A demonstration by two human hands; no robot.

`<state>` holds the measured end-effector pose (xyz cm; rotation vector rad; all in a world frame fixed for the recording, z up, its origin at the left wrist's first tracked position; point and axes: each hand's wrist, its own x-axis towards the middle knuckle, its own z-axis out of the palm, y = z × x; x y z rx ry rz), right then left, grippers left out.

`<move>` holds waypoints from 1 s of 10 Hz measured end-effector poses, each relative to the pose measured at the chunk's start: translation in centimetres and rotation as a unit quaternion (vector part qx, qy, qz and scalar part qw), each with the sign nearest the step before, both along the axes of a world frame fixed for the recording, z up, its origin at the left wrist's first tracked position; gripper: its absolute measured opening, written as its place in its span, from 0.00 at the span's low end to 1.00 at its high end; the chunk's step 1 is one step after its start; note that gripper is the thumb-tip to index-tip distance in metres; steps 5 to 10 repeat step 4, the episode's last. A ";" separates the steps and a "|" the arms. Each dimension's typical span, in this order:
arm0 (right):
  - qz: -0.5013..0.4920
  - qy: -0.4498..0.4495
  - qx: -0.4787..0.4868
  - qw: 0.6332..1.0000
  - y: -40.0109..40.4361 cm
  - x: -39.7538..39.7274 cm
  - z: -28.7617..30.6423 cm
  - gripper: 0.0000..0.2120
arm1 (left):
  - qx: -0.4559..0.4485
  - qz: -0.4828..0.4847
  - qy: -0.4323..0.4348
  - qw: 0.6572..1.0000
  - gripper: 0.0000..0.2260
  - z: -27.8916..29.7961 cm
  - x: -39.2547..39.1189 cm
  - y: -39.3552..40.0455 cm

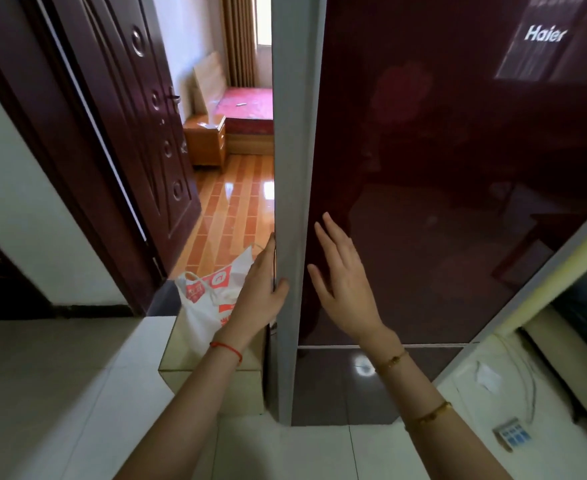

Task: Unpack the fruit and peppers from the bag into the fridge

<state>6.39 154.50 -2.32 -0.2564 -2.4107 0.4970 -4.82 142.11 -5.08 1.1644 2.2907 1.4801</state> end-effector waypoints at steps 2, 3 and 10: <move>-0.060 0.007 0.006 0.998 -0.9 -1.8 -0.6 0.30 | -0.019 -0.054 0.041 0.998 0.34 -1.1 -3.5 -0.3; -0.078 0.014 0.004 0.997 -2.0 -1.9 -0.4 0.31 | -0.018 -0.075 0.069 0.995 0.32 -0.8 -4.4 -1.3; -0.120 0.041 -0.028 0.992 -2.9 -1.7 -0.3 0.31 | -0.013 -0.067 0.094 0.993 0.30 0.0 -5.8 -2.0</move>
